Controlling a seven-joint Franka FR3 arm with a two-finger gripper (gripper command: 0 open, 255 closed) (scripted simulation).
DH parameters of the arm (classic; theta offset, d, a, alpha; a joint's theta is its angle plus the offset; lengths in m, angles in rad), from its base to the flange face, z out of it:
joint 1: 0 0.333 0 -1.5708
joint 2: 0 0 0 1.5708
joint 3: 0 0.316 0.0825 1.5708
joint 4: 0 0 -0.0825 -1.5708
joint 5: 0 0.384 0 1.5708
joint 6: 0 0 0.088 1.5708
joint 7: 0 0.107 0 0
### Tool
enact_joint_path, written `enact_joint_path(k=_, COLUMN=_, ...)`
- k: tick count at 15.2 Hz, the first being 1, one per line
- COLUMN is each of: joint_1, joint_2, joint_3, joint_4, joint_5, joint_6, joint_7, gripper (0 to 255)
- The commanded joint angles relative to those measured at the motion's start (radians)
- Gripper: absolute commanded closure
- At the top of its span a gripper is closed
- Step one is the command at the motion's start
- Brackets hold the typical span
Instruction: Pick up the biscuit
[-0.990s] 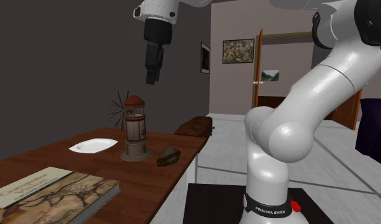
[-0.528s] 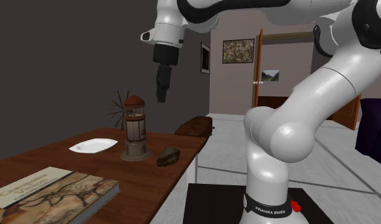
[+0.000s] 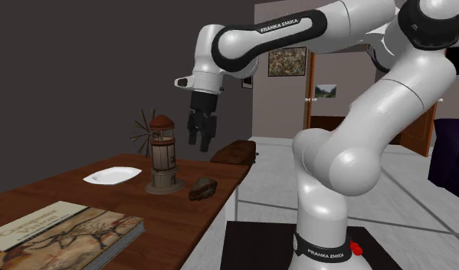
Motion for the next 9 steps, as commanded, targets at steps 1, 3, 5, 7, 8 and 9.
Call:
enact_joint_path(k=1, joint_1=0.016, joint_2=0.031, joint_3=-0.075, joint_4=-0.016, joint_5=-0.025, joint_6=0.045, joint_7=-0.109, gripper=0)
enact_joint_path(k=3, joint_1=0.041, joint_2=0.080, joint_3=-0.154, joint_4=-0.022, joint_5=-0.044, joint_6=0.096, joint_7=-0.213, gripper=0)
enact_joint_path(k=5, joint_1=0.077, joint_2=0.140, joint_3=-0.238, joint_4=-0.019, joint_5=-0.056, joint_6=0.147, joint_7=-0.320, gripper=0)
enact_joint_path(k=7, joint_1=0.126, joint_2=0.208, joint_3=-0.328, joint_4=-0.007, joint_5=-0.057, joint_6=0.199, joint_7=-0.431, gripper=0)
enact_joint_path(k=8, joint_1=0.156, joint_2=0.246, joint_3=-0.375, joint_4=0.001, joint_5=-0.053, joint_6=0.225, joint_7=-0.489, gripper=0)
enact_joint_path(k=9, joint_1=0.190, joint_2=0.285, joint_3=-0.425, joint_4=0.012, joint_5=-0.044, joint_6=0.251, joint_7=-0.548, gripper=0)
